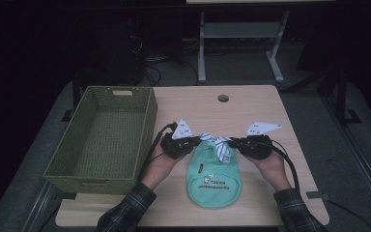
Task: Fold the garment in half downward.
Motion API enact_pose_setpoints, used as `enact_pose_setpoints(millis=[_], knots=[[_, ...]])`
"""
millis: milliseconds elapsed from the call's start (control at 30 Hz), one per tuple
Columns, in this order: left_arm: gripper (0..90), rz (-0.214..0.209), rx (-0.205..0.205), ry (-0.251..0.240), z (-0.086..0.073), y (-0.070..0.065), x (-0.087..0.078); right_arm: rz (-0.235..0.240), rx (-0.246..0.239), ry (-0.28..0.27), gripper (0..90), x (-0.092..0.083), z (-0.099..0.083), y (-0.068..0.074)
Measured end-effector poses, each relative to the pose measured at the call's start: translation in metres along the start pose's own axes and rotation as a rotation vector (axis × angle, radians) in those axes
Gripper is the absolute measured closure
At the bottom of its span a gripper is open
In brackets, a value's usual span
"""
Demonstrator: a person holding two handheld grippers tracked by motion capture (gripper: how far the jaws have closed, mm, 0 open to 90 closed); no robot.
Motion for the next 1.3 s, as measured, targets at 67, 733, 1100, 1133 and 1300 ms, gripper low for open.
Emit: enact_pose_setpoints(millis=[67,733,1100,1133,1300], knots=[[86.4,0.007,-0.010,-0.017,0.004,0.003,-0.001,-0.014,-0.002,-0.015,86.5,-0.002,0.004,-0.002],[81.7,-0.058,-0.012,0.047,-0.028,-0.028,-0.013,0.054,0.010,-0.006,80.0,-0.014,-0.016,0.027],[79.9,-0.094,-0.048,0.086,-0.046,-0.038,-0.011,0.077,0.026,0.025,78.0,-0.012,-0.028,0.033],[79.3,-0.094,-0.045,0.090,-0.046,-0.038,-0.012,0.081,0.024,0.025,77.8,-0.012,-0.030,0.034],[76.2,-0.096,-0.052,0.097,-0.049,-0.043,-0.020,0.121,0.023,0.040,72.8,-0.015,-0.034,0.046]])
Point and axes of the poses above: each handheld gripper's, and its own axes: x roughly forward along the jaws, z roughly out of its top, y roughly to its left, the point moved 7 cm from there along x, roughly forward along the jaws
